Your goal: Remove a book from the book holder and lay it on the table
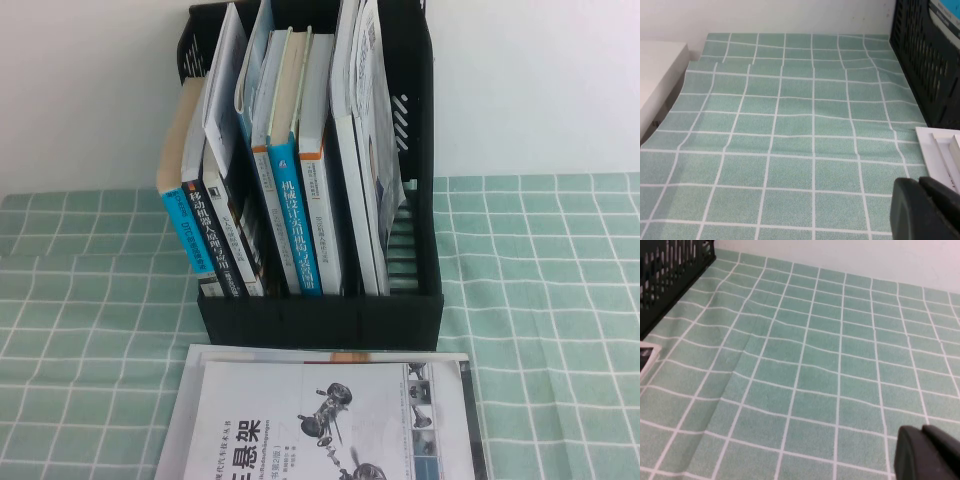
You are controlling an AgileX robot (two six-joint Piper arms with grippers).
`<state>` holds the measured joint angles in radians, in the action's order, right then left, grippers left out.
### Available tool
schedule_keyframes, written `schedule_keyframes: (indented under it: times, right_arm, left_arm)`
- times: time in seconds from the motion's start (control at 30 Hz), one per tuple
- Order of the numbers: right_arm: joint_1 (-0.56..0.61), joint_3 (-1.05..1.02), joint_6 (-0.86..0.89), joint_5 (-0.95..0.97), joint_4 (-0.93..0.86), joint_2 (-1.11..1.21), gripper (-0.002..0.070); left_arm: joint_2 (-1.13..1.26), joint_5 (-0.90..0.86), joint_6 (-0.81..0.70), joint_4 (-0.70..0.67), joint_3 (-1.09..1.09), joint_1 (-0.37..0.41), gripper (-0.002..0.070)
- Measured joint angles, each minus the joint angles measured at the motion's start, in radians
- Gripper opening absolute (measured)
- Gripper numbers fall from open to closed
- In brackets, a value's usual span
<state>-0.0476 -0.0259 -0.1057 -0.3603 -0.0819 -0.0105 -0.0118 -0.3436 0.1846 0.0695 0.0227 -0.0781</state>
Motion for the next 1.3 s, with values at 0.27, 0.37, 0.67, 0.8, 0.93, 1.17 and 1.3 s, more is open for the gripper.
schedule_keyframes:
  times: [0.27,0.37,0.67,0.8,0.93,1.17,1.3]
  right_arm:
    - [0.000,0.000,0.000,0.000,0.000,0.000,-0.0002]
    - [0.000,0.000,0.000,0.000,0.000,0.000,-0.0002]
    - [0.000,0.000,0.000,0.004,0.000,0.000,-0.0002]
    - [0.000,-0.002,0.000,0.069,-0.013,0.000,-0.0002]
    - [0.000,-0.002,0.000,0.232,-0.025,0.000,-0.0002]
    - [0.000,-0.002,0.000,0.484,-0.028,0.000,-0.0002]
    - [0.000,-0.002,0.000,0.523,-0.029,0.000,-0.0001]
  left_arm:
    - [0.000,0.000,0.000,0.000,0.000,0.000,-0.0003]
    - [0.000,0.000,0.000,0.000,0.000,0.000,-0.0003]
    - [0.000,0.091,-0.001,0.000,0.002,0.000,-0.0003]
    - [0.000,0.262,-0.002,0.021,0.003,0.000,-0.0003]
    - [0.000,0.453,-0.008,0.033,0.003,0.000,-0.0003]
    - [0.000,0.748,-0.009,0.040,0.003,0.000,-0.0003]
    - [0.000,0.814,-0.009,0.040,0.003,0.000,-0.0003]
